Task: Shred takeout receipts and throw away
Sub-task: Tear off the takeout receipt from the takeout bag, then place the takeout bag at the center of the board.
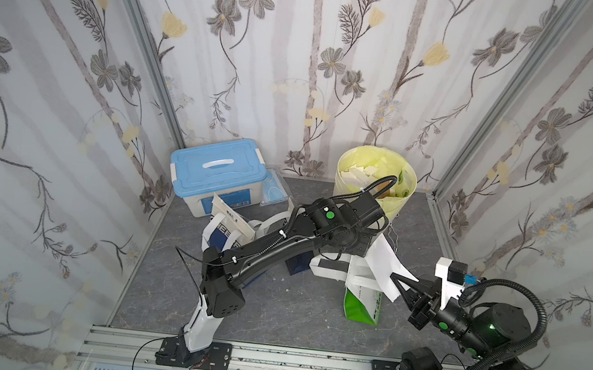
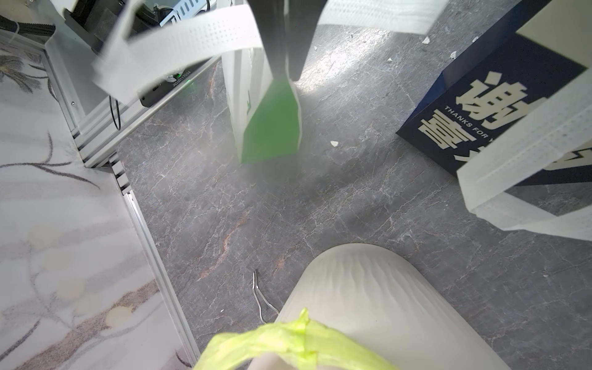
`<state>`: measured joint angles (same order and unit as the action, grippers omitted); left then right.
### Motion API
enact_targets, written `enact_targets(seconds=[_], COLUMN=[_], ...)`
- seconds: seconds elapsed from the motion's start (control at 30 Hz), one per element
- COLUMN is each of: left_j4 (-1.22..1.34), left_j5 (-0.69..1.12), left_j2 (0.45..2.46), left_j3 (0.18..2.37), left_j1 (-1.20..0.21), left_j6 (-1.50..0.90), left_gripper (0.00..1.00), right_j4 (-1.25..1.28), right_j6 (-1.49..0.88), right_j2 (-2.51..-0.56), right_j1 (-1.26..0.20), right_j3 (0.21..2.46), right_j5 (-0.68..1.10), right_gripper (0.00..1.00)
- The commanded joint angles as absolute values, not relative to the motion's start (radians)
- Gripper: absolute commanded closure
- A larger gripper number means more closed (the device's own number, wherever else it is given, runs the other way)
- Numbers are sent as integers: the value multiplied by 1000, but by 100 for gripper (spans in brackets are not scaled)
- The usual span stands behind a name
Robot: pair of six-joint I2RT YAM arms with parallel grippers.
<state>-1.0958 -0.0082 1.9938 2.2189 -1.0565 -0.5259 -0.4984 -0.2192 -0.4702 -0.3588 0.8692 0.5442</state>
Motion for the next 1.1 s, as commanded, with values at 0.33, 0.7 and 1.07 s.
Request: enact_targets(seconds=[0.33, 0.7, 1.07], left_j4=[-1289, -1399, -1449], left_j5=[-47, -125, -170], left_j2=[2034, 2114, 2121], left_j3=[2437, 2523, 2545], left_j1=[-1073, -1095, -1100], left_j6=[-435, -367, -335], left_gripper=[100, 100, 100], right_j4=[-557, -540, -532], right_j6=[-463, -496, -519], right_j2=[-395, -406, -396], right_j1=[-359, -358, -358], right_j3=[885, 885, 889], right_j5=[-51, -98, -115], right_gripper=[100, 100, 100])
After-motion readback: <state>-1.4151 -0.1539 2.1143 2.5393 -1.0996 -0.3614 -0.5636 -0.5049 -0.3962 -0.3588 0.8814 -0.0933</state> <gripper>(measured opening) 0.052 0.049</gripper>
